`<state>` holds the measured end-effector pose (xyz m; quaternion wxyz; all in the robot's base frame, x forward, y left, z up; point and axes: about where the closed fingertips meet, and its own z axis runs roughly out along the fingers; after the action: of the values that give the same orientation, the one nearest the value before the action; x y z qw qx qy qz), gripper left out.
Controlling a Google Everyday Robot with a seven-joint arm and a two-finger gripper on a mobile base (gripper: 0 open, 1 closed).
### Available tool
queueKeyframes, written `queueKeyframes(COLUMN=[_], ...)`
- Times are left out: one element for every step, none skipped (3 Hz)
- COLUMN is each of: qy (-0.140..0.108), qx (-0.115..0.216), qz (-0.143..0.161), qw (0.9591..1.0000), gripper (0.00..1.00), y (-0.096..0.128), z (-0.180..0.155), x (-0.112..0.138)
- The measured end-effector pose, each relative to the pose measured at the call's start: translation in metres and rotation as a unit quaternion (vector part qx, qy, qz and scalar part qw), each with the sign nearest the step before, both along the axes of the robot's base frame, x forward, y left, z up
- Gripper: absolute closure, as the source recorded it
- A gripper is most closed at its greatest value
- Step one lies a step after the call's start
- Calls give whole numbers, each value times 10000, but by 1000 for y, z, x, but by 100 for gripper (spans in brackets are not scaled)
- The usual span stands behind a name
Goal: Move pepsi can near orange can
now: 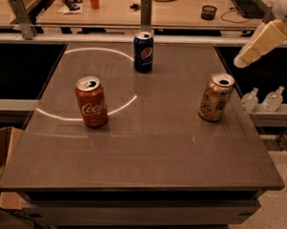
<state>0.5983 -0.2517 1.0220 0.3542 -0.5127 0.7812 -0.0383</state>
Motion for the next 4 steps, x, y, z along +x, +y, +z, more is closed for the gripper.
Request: queueKeyframes(qy=[-48,55,27,-206], qx=[324,663,1066,1264], qz=[-144,-388,-542,-606], qw=[9994,9970,9928,9899], gripper=[0,0,0,0], y=[5,15,28,38], z=[-3,-11,-14,-12], x=[38,69,94,107])
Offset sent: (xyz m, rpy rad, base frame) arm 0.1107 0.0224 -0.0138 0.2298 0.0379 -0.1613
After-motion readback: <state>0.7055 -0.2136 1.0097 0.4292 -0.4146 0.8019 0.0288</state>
